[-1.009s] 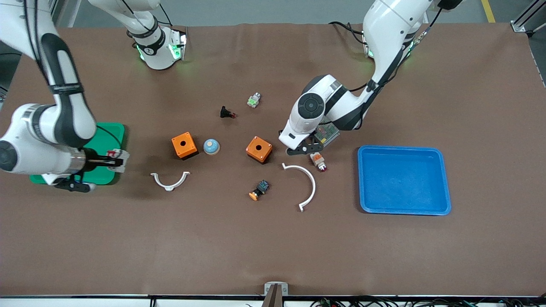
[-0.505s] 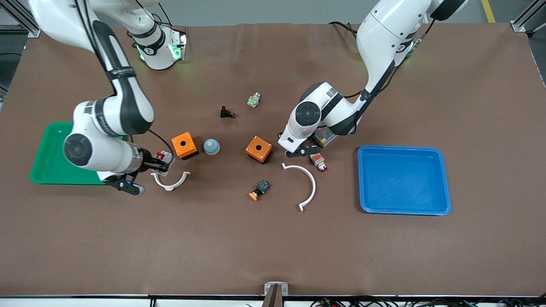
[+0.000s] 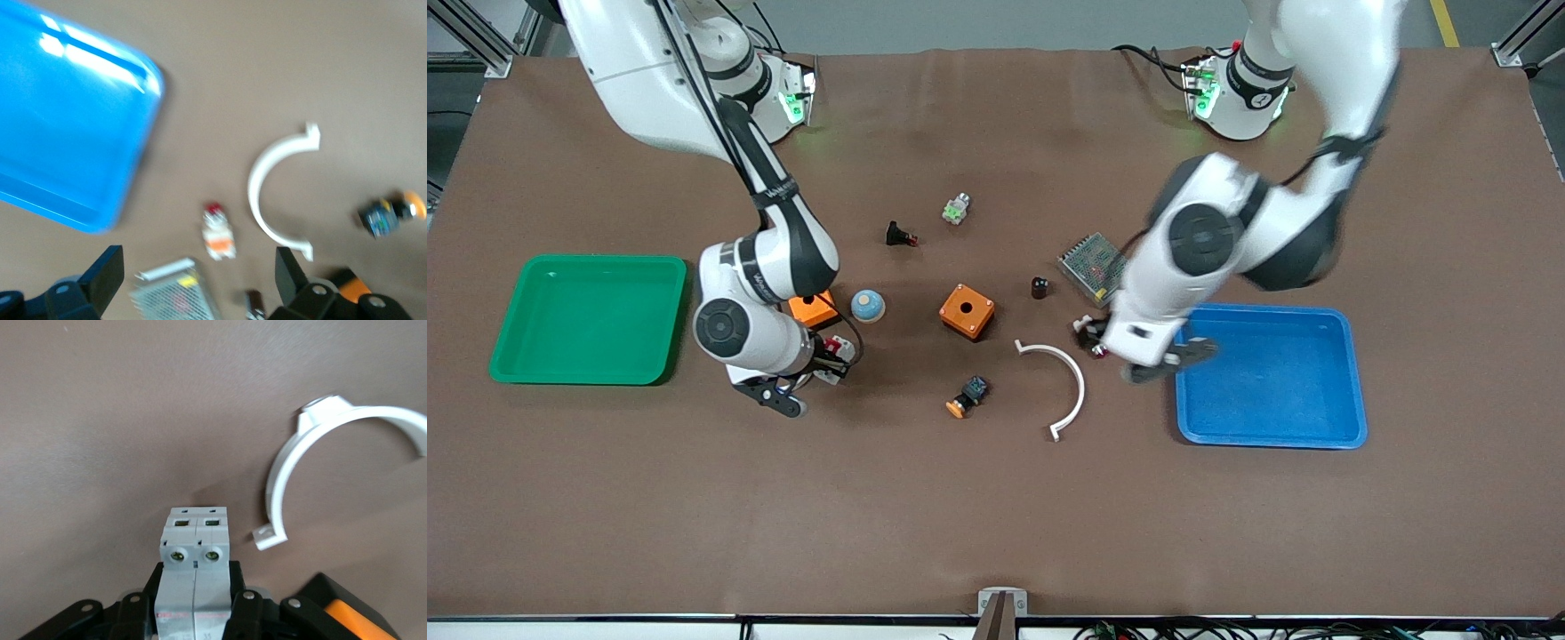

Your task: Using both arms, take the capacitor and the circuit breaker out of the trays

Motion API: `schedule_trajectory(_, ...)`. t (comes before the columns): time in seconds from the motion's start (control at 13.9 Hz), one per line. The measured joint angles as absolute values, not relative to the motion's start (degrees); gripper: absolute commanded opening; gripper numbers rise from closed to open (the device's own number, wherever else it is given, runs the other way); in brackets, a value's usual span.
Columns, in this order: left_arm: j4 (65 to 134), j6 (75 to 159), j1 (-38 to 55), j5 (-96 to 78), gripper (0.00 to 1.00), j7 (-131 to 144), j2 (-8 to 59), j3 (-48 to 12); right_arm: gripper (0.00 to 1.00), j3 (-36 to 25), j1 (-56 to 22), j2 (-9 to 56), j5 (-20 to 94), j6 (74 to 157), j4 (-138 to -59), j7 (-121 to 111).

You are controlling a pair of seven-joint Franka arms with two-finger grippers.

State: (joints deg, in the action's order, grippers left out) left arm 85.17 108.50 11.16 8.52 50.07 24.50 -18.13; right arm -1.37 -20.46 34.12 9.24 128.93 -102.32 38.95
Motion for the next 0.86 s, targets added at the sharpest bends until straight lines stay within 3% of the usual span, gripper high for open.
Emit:
schedule_trajectory(0.22, 82.0, 104.1, 5.9, 12.9, 1.00, 42.1, 19.9, -17.9, 0.80, -1.6, -20.6, 34.9, 9.3, 128.7, -101.0, 39.0)
schedule_trajectory(0.43, 81.6, 100.6, -0.1, 12.9, 1.00, 29.8, 15.5, -17.9, 0.91, -2.1, -20.5, 34.8, 9.3, 127.8, -100.1, 39.0)
schedule_trajectory(0.58, 81.6, 98.2, -3.7, 11.8, 1.00, 23.7, 12.8, -18.1, 0.96, -2.9, -19.7, 33.5, 9.3, 123.0, -99.1, 38.8)
schedule_trajectory(0.86, 82.0, 93.8, -5.0, 7.0, 1.00, 14.7, 7.6, -15.1, 0.99, -3.7, -12.4, 24.0, 9.2, 110.3, -98.1, 29.4)
